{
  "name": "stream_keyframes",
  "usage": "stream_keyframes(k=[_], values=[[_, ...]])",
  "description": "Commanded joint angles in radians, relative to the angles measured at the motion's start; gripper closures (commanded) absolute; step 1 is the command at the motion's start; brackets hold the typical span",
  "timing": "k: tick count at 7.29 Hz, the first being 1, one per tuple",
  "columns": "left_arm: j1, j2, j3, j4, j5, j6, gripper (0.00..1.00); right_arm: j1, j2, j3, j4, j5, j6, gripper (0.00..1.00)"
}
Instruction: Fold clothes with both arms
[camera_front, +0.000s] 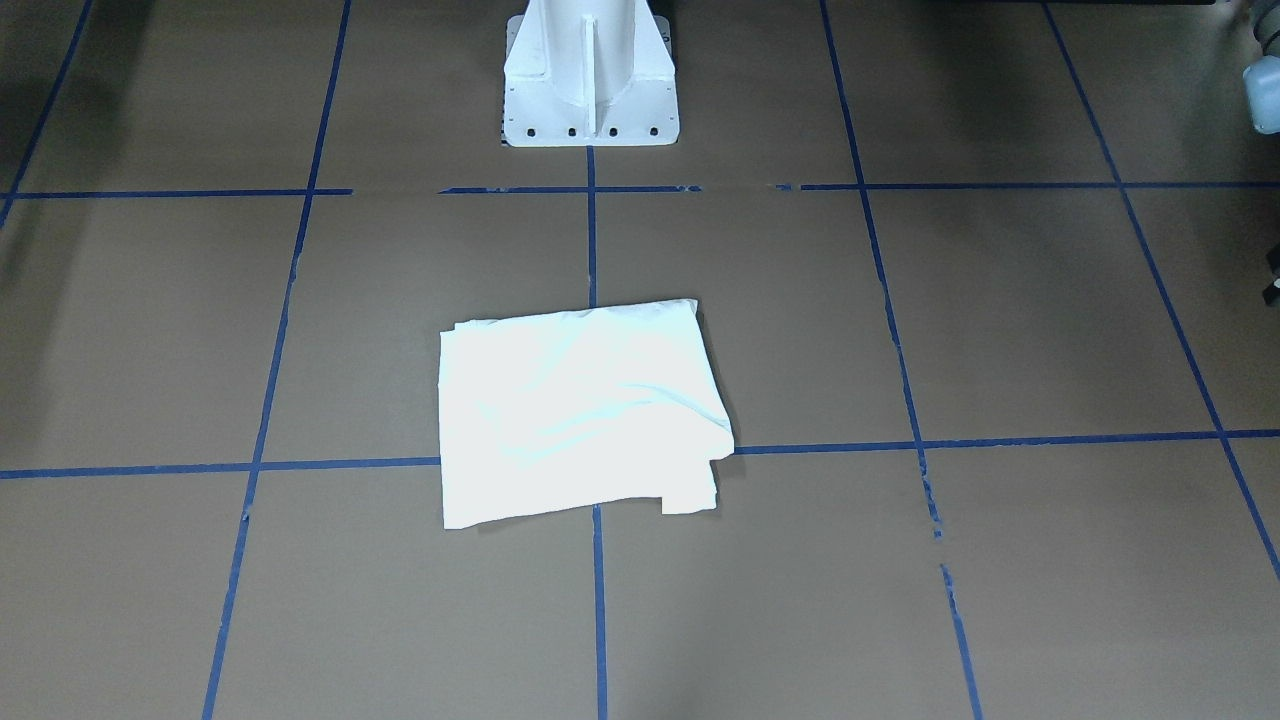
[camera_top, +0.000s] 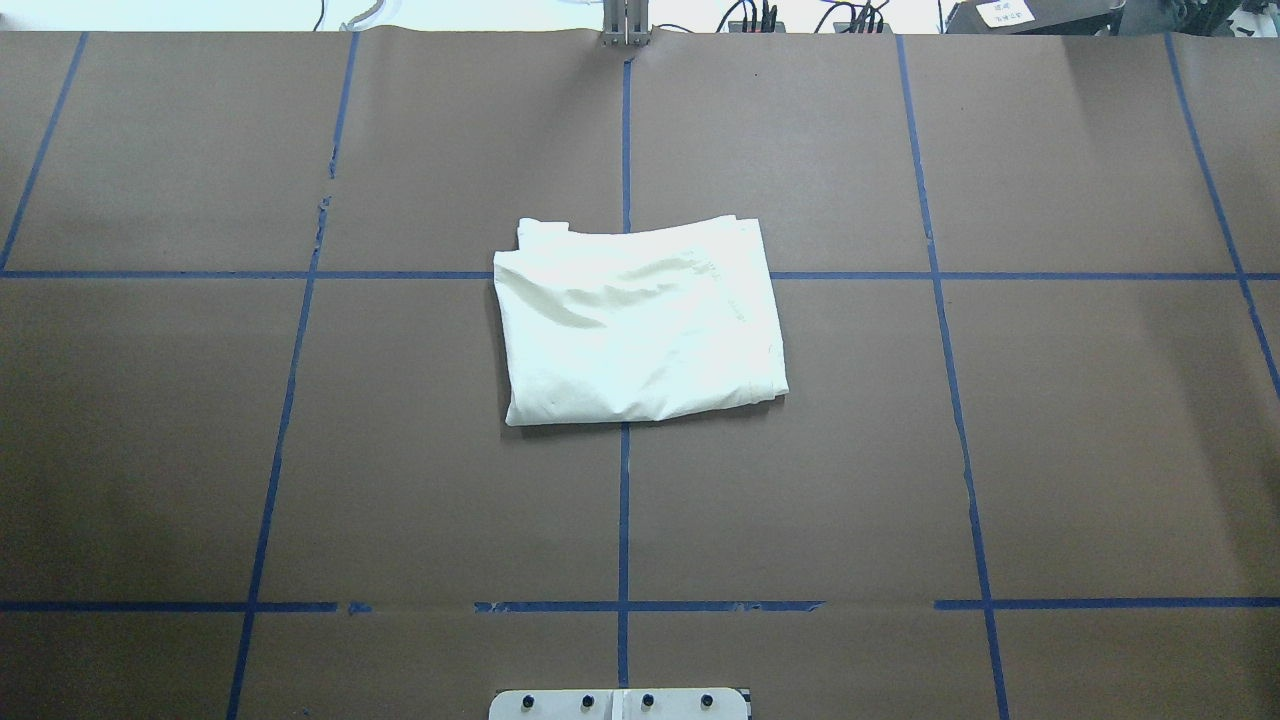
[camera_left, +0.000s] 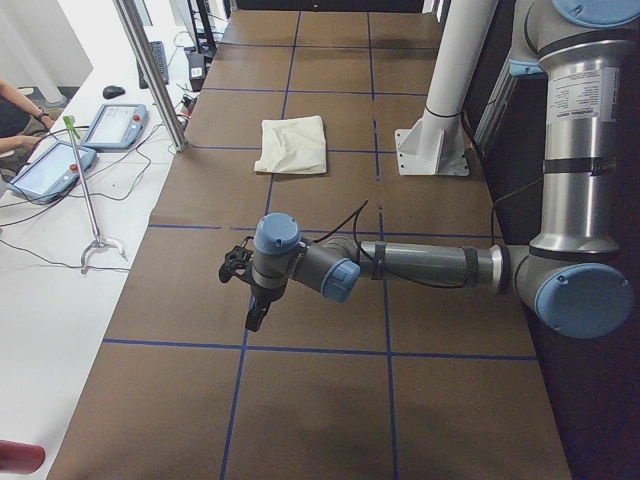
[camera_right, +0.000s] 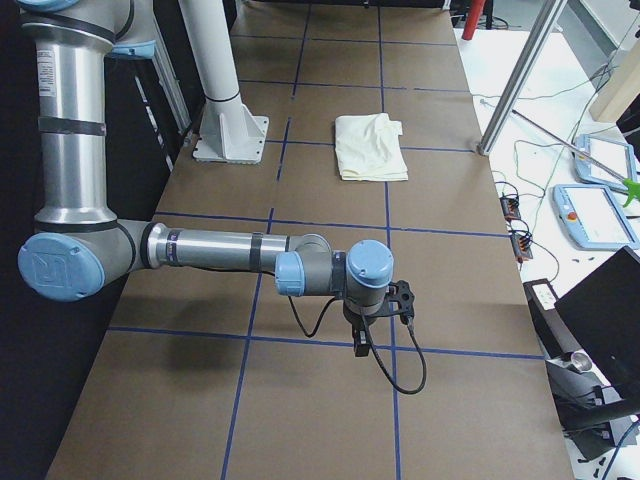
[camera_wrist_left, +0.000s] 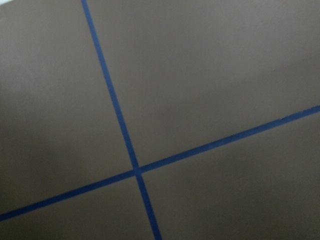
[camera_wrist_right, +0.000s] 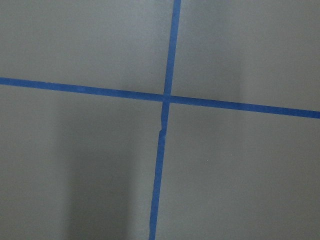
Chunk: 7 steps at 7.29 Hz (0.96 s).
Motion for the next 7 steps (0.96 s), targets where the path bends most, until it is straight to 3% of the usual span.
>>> stream_keyframes(k=[1,4,7], values=[[-0.011,-0.003,0.034,0.053,-0.001,0.009,0.0,0.001,-0.009,0.042,-0.012,0.003,0.018,0.0],[-0.136,-0.036,-0.137,0.473,-0.003,0.26,0.0,0.001,-0.014,0.024,-0.014,0.027,0.035,0.0],[-0.144,-0.035,-0.153,0.48,-0.009,0.265,0.0,0.006,-0.024,0.035,-0.006,0.074,0.083,0.0]])
